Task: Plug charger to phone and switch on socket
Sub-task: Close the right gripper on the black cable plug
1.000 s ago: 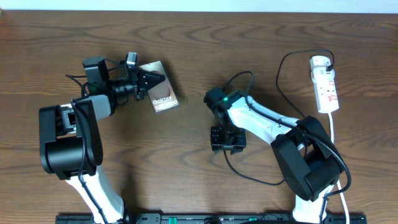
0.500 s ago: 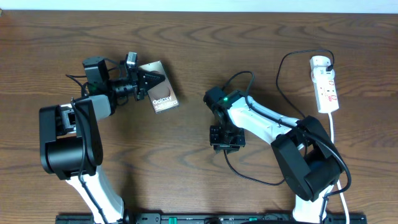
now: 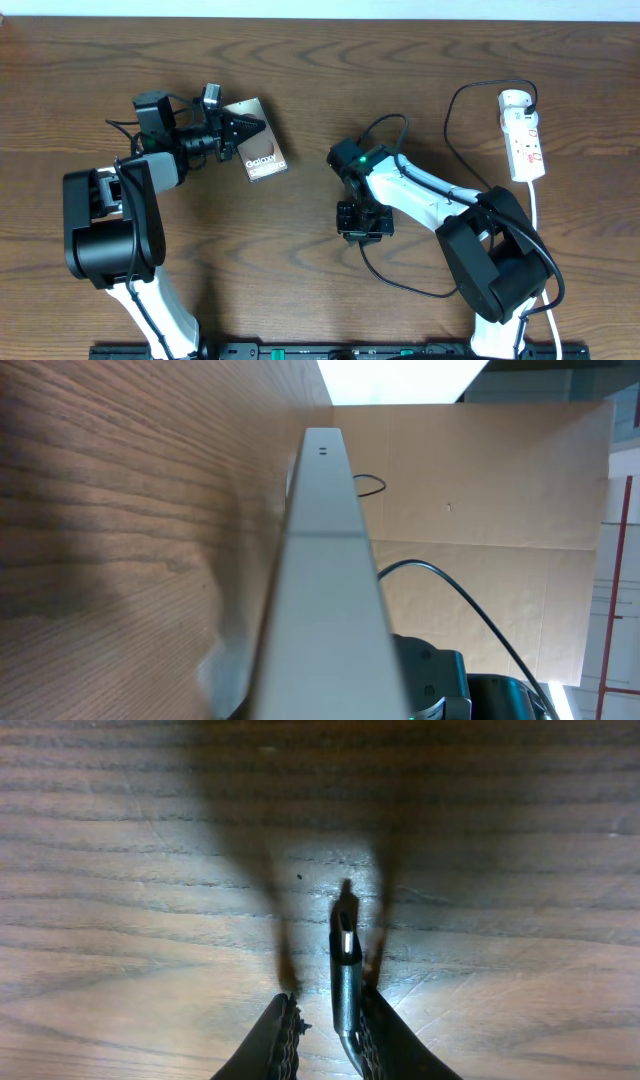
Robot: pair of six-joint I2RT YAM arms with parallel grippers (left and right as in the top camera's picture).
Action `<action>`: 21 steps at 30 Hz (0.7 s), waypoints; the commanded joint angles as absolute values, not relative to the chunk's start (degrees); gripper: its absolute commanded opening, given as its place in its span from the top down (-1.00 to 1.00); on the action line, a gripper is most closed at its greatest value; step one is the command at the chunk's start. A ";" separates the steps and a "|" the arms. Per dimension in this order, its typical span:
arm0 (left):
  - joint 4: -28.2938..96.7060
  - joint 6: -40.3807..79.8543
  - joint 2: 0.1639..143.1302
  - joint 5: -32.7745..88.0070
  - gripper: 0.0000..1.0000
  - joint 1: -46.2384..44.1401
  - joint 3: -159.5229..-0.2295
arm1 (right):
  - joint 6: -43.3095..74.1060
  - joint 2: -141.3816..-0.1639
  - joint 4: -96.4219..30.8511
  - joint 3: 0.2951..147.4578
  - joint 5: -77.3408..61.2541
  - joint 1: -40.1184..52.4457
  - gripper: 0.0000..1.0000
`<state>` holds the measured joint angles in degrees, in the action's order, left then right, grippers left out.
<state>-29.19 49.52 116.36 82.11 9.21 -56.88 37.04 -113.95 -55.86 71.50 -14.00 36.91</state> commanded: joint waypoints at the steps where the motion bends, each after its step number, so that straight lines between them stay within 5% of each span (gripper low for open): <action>1: -29.69 49.78 115.42 83.26 0.86 9.37 -57.39 | 36.40 -118.08 -53.52 69.30 -11.94 37.50 0.61; 21: -29.69 49.78 115.42 83.29 0.86 9.37 -57.39 | 36.40 -118.08 -53.52 69.30 -11.92 37.50 0.93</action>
